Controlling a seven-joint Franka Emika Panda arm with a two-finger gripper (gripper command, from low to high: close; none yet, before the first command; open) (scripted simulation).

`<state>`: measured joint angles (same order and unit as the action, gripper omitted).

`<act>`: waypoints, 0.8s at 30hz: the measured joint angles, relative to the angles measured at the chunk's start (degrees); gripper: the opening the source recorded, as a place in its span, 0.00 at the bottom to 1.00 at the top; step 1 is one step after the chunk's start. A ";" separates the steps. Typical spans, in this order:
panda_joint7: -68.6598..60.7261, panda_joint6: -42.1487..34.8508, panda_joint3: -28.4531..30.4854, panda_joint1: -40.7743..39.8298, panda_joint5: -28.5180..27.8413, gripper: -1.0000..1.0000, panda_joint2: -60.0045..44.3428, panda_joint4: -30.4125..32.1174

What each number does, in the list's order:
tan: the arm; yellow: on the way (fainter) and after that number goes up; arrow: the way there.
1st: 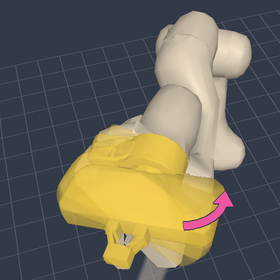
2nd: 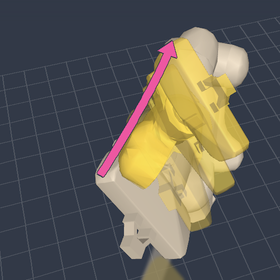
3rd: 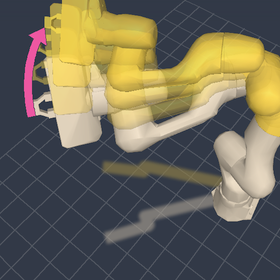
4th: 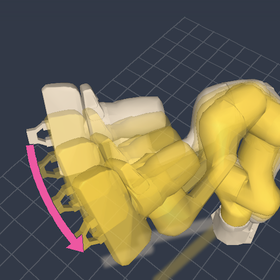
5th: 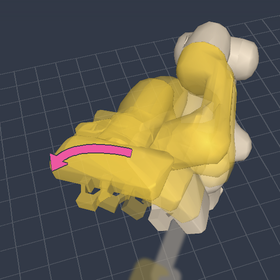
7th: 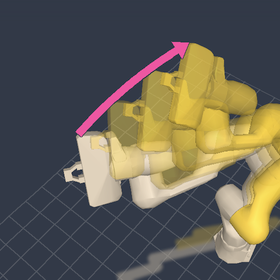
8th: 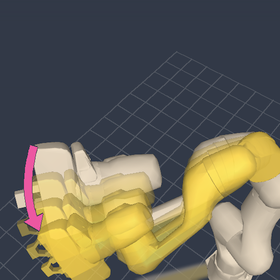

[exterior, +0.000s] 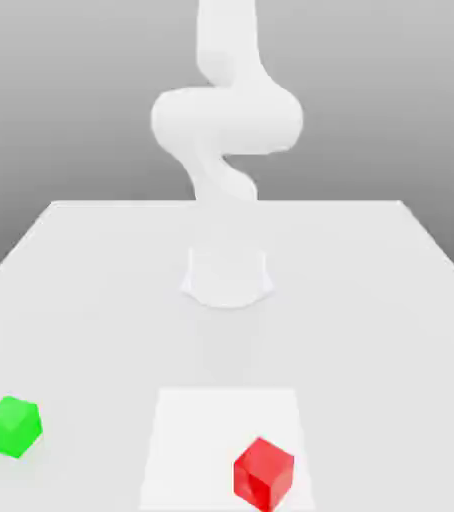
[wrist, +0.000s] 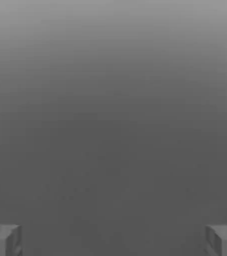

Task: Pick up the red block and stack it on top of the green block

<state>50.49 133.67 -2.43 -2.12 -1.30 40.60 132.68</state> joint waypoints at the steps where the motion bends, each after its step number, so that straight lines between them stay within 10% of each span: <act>1: 2.02 0.81 -1.04 -0.91 -0.57 0.50 -2.26 0.39; 24: 40.83 18.54 -11.20 -7.92 -7.11 0.50 -49.35 8.80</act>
<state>91.32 152.21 -13.62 -10.04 -8.41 -8.75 141.49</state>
